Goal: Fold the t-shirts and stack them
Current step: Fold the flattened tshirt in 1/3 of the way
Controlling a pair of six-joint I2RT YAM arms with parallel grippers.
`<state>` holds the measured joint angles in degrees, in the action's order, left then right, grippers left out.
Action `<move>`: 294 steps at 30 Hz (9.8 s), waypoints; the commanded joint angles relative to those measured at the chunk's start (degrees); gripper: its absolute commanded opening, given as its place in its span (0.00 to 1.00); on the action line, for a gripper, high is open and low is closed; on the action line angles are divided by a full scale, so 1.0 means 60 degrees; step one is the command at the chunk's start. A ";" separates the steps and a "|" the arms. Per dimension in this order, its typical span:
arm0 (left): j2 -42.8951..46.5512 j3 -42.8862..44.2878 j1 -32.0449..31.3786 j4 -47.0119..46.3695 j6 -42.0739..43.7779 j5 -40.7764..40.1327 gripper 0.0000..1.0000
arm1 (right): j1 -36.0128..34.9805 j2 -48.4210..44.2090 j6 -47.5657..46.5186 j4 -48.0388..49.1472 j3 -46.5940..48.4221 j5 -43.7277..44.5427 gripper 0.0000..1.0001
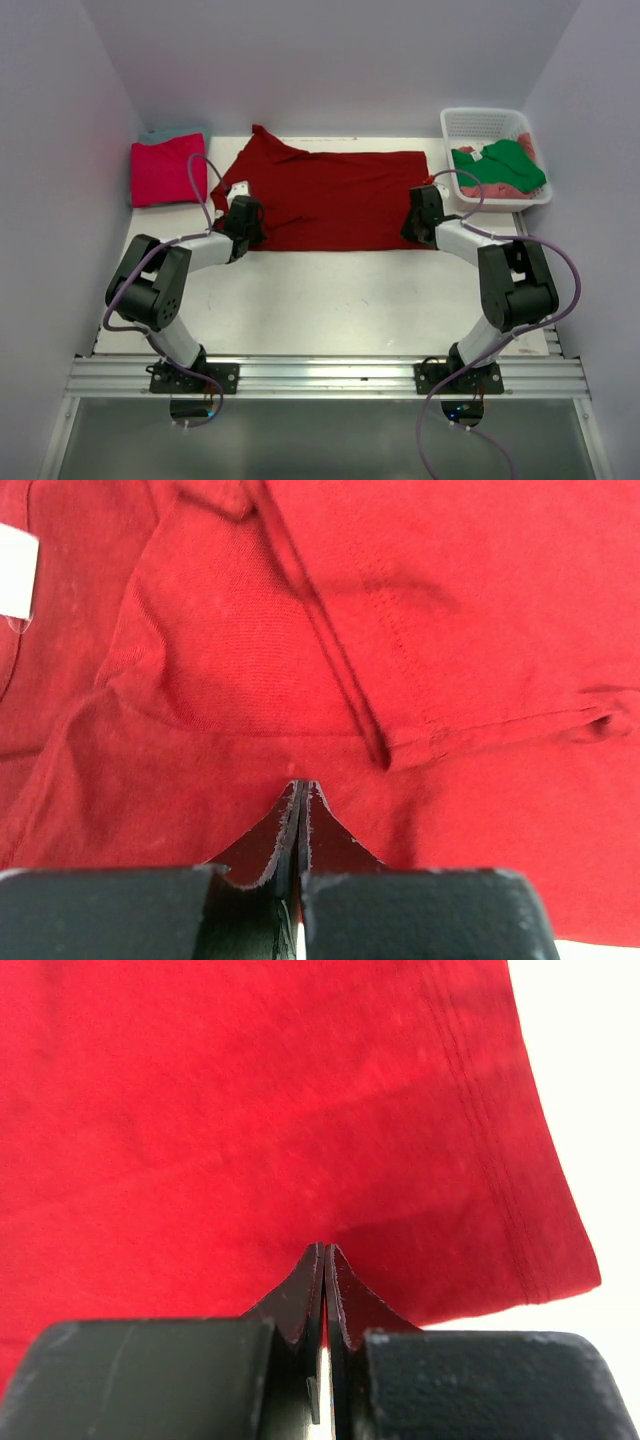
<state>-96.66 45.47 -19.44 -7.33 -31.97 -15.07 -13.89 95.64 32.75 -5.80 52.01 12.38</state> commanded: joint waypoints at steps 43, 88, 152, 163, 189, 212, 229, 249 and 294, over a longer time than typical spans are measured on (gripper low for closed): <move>0.3996 -0.1031 0.0062 0.8854 -0.1191 0.2731 0.01 | -0.0497 -0.1408 -0.0068 -0.7075 0.0180 0.0031 0.00; 0.3586 -0.1866 0.0032 0.3668 -0.2495 0.4638 0.43 | -0.0937 -0.4586 -0.0273 -0.4775 -0.0245 -0.1522 0.25; 0.4668 -0.2056 -0.0305 0.3771 -0.2172 0.4050 0.43 | -0.0937 -0.4279 -0.0156 -0.4555 -0.0450 -0.1478 0.23; 0.3777 -0.2320 -0.0305 0.3243 -0.2099 0.4592 0.42 | -0.0952 -0.4308 -0.0142 -0.4570 -0.0494 -0.1449 0.23; 0.3908 -0.2584 -0.0305 0.2980 -0.1982 0.4240 0.24 | -0.0952 -0.4484 -0.0141 -0.4526 -0.0568 -0.1610 0.21; 0.3484 -0.2847 -0.0305 0.2013 -0.1982 0.4196 0.33 | -0.0937 -0.4308 -0.0229 -0.4453 -0.0494 -0.1727 0.20; 0.3966 -0.2555 -0.0319 0.2525 -0.1894 0.4284 0.00 | -0.0952 -0.4177 -0.0229 -0.4365 -0.0538 -0.1829 0.19; 0.3091 -0.1179 -0.0598 0.2482 -0.0781 0.3493 0.00 | -0.0951 -0.4001 -0.0229 -0.4174 -0.0699 -0.1873 0.18; -0.1673 0.3891 -0.0598 0.3814 0.2280 0.3728 0.00 | -0.0952 -0.3356 -0.0361 -0.3691 -0.1095 -0.2034 0.17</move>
<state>-106.13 66.26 -22.70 14.96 -21.37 6.90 -19.46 75.07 31.35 -29.02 45.93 0.47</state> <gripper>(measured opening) 0.011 0.175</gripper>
